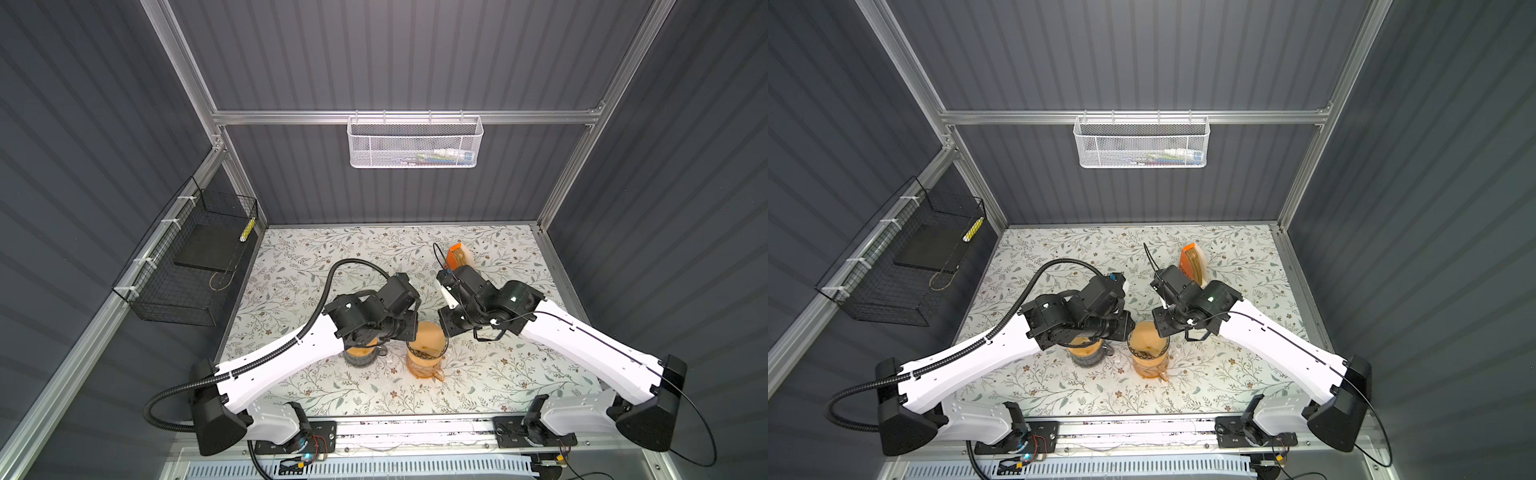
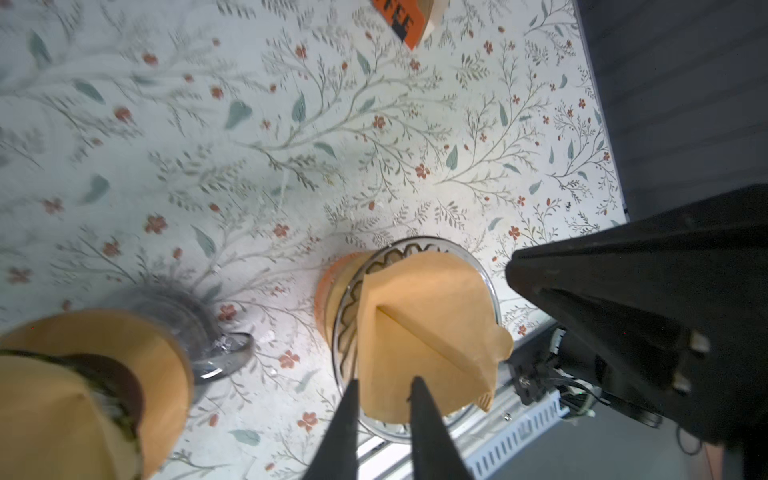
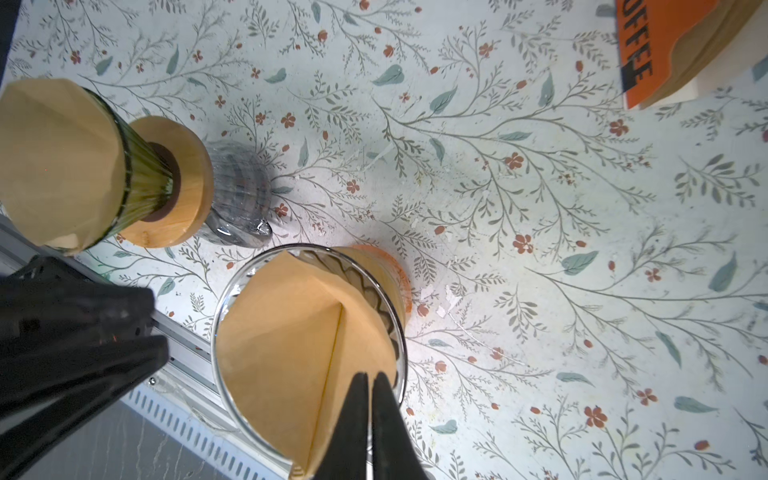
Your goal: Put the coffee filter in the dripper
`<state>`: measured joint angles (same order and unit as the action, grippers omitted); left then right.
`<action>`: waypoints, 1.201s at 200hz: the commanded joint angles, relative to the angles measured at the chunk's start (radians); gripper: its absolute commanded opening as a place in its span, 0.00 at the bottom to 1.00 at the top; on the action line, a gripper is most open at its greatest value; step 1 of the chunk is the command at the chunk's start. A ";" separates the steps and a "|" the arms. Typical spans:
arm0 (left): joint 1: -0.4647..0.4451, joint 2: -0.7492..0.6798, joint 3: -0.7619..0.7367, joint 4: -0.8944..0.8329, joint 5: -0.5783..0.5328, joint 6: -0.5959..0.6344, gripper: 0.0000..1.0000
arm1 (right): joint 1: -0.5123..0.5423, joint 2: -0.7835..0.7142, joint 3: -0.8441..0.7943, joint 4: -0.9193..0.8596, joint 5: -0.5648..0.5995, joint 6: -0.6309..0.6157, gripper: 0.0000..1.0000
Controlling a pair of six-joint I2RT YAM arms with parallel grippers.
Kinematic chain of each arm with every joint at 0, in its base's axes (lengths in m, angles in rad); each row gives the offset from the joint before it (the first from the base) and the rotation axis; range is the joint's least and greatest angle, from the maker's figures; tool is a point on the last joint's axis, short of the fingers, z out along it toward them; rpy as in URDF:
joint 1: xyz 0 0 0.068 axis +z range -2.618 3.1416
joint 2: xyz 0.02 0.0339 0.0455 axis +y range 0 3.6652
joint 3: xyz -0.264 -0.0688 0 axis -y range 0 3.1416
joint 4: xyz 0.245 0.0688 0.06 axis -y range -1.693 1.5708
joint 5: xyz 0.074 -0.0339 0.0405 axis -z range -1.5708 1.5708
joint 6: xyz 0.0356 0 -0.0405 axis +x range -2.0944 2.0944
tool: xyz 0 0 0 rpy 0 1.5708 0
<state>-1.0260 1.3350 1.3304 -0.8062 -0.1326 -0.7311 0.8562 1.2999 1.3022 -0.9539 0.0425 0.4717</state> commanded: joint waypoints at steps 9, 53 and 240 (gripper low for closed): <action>0.068 -0.051 0.053 0.037 -0.156 0.016 0.56 | -0.040 -0.043 0.048 -0.009 0.055 -0.008 0.17; 0.249 -0.091 0.054 0.075 -0.186 0.134 1.00 | -0.198 -0.133 0.026 0.091 0.027 -0.065 0.98; 0.770 -0.221 -0.449 0.572 -0.262 0.491 1.00 | -0.778 -0.188 -0.412 0.654 0.037 -0.185 0.99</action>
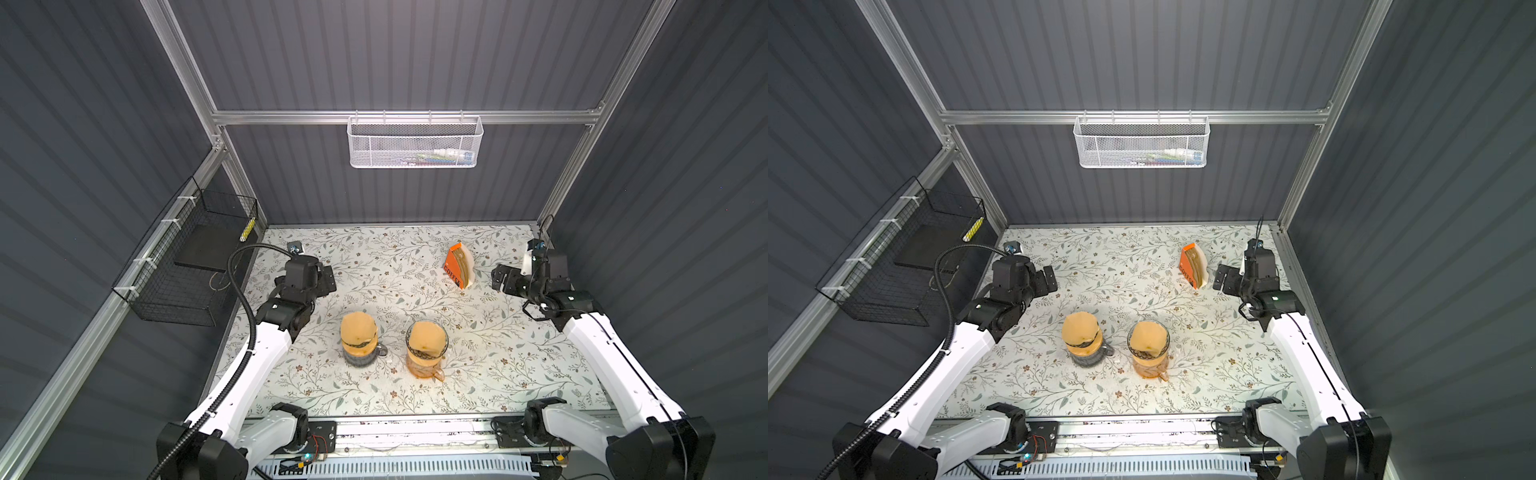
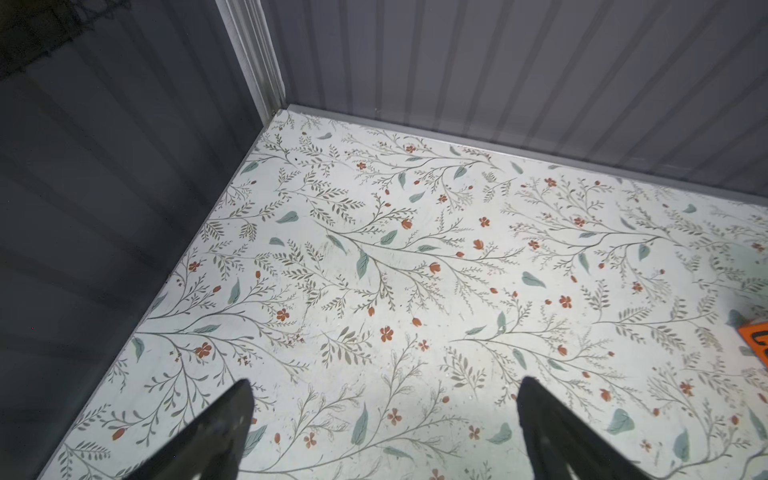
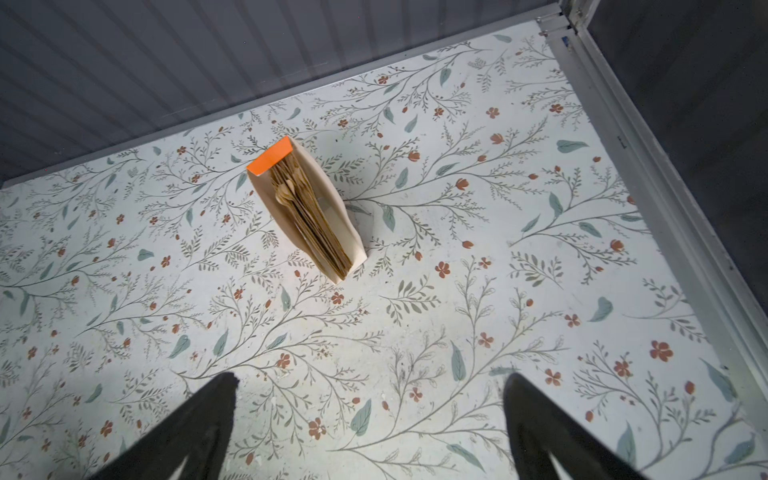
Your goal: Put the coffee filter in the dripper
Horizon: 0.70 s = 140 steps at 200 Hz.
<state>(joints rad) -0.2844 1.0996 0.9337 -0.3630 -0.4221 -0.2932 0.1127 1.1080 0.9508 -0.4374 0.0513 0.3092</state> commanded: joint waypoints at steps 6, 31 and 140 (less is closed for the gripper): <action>0.037 0.017 -0.073 0.157 0.028 0.066 1.00 | -0.042 0.004 -0.081 0.166 0.030 -0.023 0.99; 0.081 0.040 -0.159 0.263 0.030 0.095 1.00 | -0.057 0.043 -0.170 0.286 0.099 -0.041 0.99; 0.164 0.345 -0.491 1.087 -0.002 0.276 1.00 | -0.081 0.228 -0.477 0.962 0.278 -0.189 0.99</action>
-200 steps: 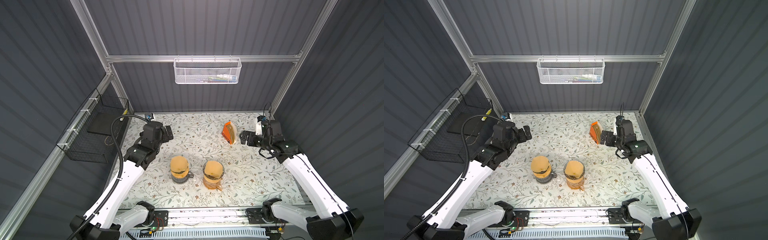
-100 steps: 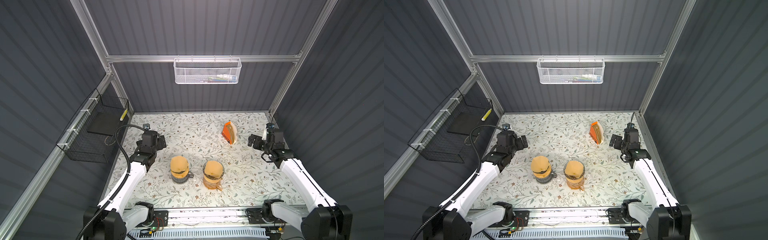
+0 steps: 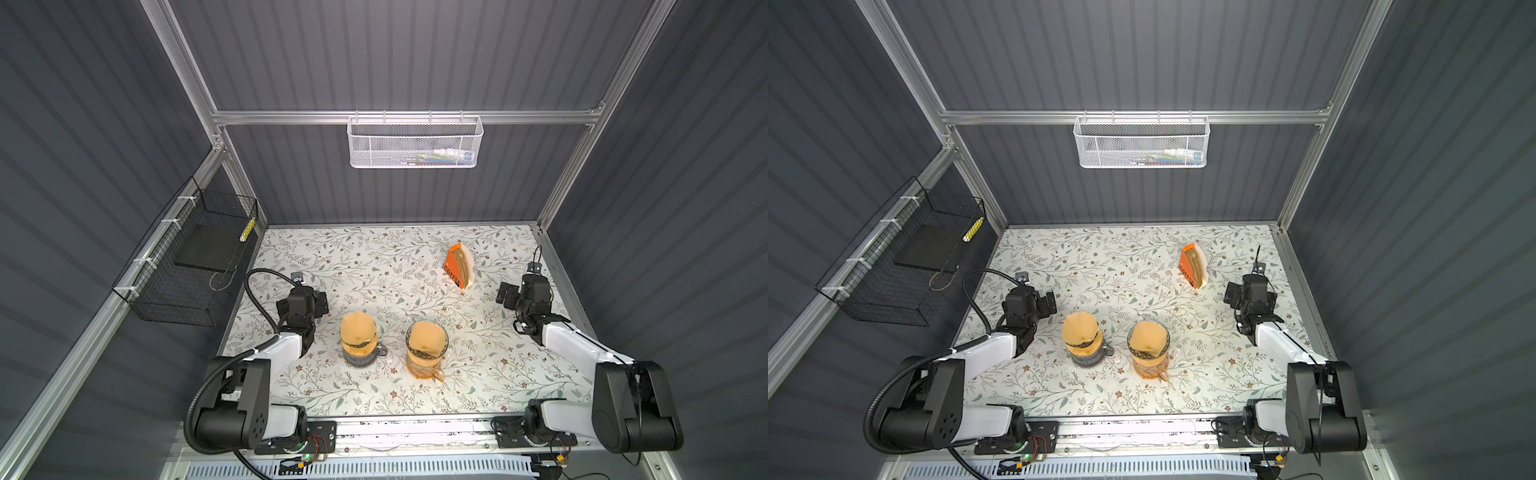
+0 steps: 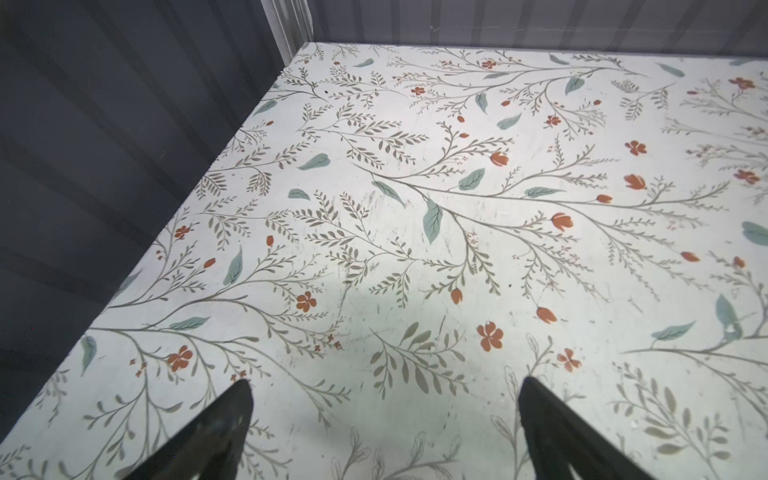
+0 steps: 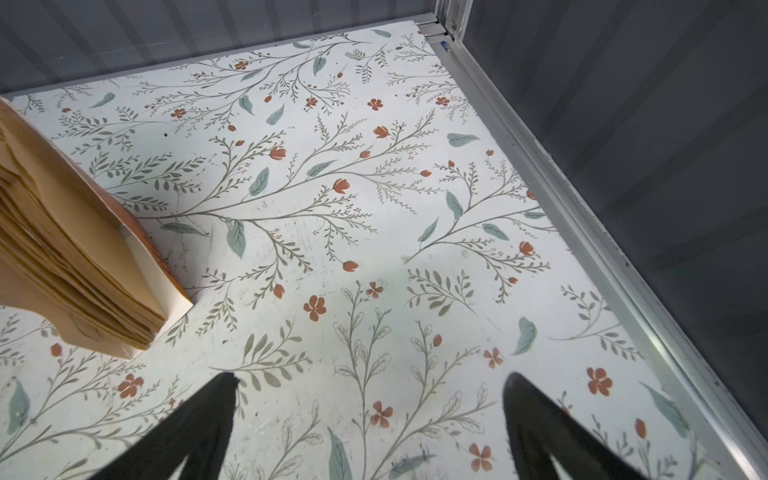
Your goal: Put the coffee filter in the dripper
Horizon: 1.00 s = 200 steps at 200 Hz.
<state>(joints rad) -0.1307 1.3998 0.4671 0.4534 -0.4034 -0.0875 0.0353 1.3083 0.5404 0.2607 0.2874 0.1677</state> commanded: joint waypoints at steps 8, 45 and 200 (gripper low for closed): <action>0.014 0.068 -0.041 0.330 -0.008 0.074 1.00 | -0.004 0.034 -0.081 0.309 0.036 -0.059 0.99; 0.025 0.189 -0.040 0.431 0.051 0.073 1.00 | -0.021 0.100 -0.134 0.531 -0.029 -0.120 0.99; 0.052 0.316 0.007 0.452 0.192 0.100 1.00 | -0.074 0.153 -0.229 0.743 -0.145 -0.096 0.99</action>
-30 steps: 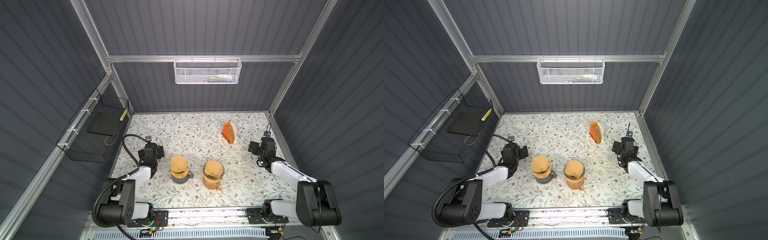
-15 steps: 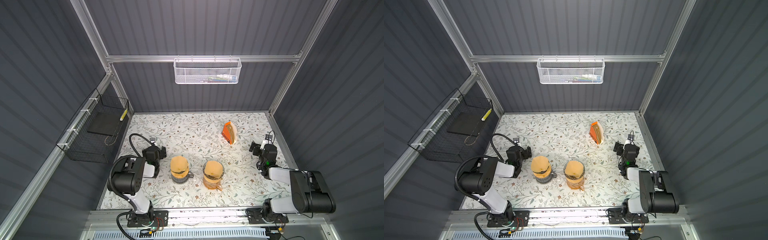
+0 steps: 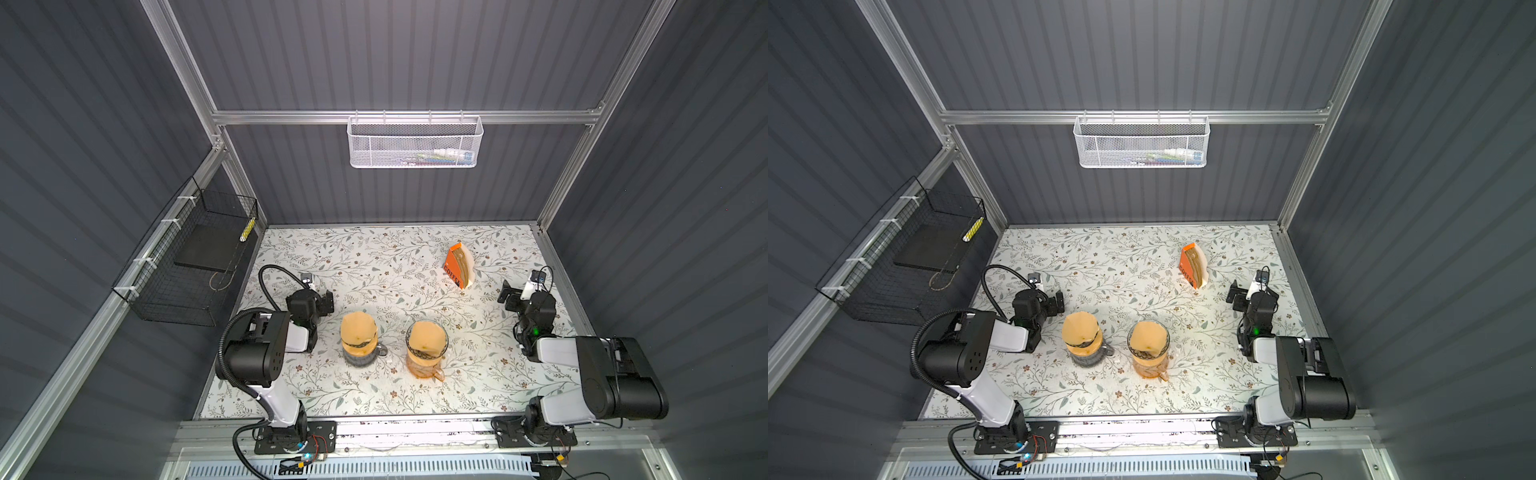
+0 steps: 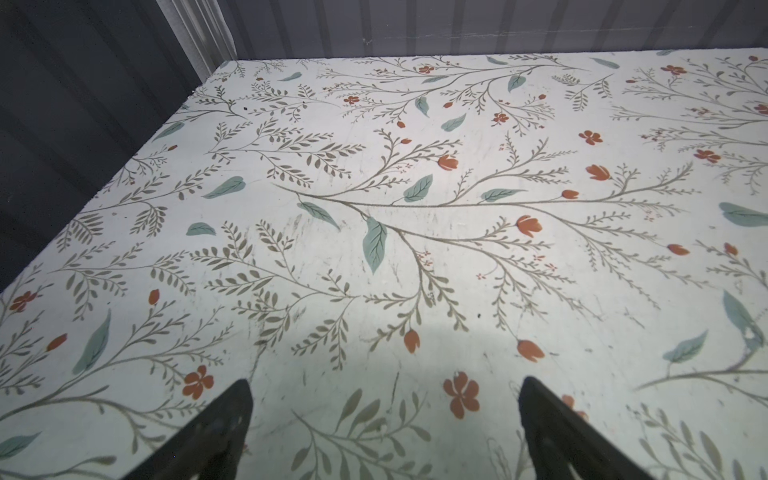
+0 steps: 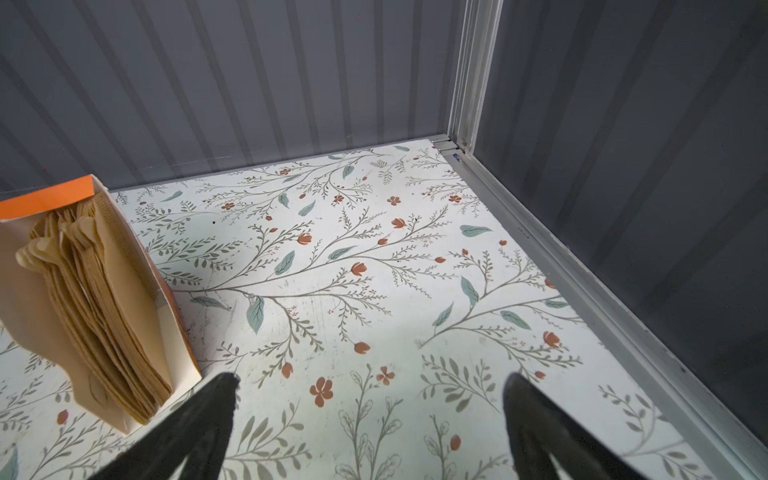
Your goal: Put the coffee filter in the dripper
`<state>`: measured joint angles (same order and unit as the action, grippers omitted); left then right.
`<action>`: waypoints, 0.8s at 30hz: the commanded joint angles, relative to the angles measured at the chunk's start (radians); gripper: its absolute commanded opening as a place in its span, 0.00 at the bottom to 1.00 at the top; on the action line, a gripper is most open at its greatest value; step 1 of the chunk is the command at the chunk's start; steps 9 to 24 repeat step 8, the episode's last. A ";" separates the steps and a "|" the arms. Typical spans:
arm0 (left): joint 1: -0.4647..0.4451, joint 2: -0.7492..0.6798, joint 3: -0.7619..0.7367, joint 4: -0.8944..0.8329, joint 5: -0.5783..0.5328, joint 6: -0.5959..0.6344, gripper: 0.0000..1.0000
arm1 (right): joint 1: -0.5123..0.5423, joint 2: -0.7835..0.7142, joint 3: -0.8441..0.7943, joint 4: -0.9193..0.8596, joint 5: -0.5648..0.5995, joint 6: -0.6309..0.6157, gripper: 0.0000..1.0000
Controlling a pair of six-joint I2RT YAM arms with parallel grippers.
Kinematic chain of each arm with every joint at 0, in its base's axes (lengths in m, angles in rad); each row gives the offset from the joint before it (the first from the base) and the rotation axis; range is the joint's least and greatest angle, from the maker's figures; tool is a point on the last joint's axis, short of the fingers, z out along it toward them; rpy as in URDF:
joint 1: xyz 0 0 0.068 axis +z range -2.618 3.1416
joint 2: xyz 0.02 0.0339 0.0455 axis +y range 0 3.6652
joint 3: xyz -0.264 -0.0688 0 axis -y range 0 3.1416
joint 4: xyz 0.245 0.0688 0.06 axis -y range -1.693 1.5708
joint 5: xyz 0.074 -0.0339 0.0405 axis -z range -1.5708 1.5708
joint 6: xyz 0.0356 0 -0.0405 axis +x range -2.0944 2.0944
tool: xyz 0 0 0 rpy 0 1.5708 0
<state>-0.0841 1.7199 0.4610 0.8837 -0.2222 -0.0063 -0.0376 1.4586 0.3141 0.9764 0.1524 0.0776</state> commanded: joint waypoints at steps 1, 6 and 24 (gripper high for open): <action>0.006 -0.004 0.013 0.021 0.011 0.019 1.00 | -0.001 0.003 -0.003 0.028 -0.010 -0.006 0.99; 0.006 -0.005 0.015 0.017 0.011 0.019 1.00 | -0.001 0.002 -0.002 0.025 -0.011 -0.004 0.99; 0.006 -0.005 0.009 0.028 0.011 0.020 1.00 | 0.000 0.002 -0.003 0.025 -0.009 -0.004 0.99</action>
